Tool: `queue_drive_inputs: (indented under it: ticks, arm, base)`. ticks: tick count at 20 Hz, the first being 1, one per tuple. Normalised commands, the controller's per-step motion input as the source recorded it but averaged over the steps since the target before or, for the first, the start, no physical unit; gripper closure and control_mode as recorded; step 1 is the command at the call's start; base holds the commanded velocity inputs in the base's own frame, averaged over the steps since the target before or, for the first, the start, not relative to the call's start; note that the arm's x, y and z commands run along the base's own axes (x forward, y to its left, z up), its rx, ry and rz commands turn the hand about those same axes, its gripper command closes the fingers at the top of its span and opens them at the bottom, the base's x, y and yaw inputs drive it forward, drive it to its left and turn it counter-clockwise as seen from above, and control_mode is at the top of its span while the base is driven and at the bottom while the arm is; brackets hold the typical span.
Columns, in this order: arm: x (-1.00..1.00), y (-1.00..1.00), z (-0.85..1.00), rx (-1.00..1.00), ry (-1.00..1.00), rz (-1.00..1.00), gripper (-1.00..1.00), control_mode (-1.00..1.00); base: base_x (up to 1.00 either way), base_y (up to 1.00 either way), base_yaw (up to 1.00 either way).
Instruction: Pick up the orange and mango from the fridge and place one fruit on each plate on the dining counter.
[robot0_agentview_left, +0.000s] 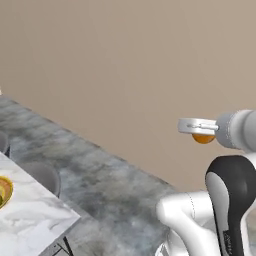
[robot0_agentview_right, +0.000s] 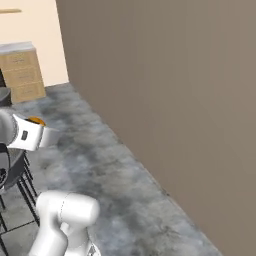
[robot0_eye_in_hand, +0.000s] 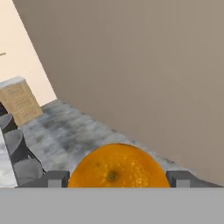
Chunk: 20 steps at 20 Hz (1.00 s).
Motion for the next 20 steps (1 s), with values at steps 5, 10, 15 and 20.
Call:
queue_drive_inputs:
  ticks: [5,10,15,20]
  arm:
    - [0.0,0.0,0.0,0.0,0.0,0.0,1.0,1.0]
    - [0.0,0.0,0.0,0.0,0.0,0.0,1.0,1.0]
    - [0.0,0.0,0.0,0.0,0.0,0.0,1.0,1.0]
    - [0.0,0.0,0.0,0.0,0.0,0.0,1.0,1.0]
  base:
    - [0.51,-0.94,0.25]
    - [0.85,-0.6,0.29]
    - [1.0,-0.21,0.42]
    - [1.0,-0.03,0.52]
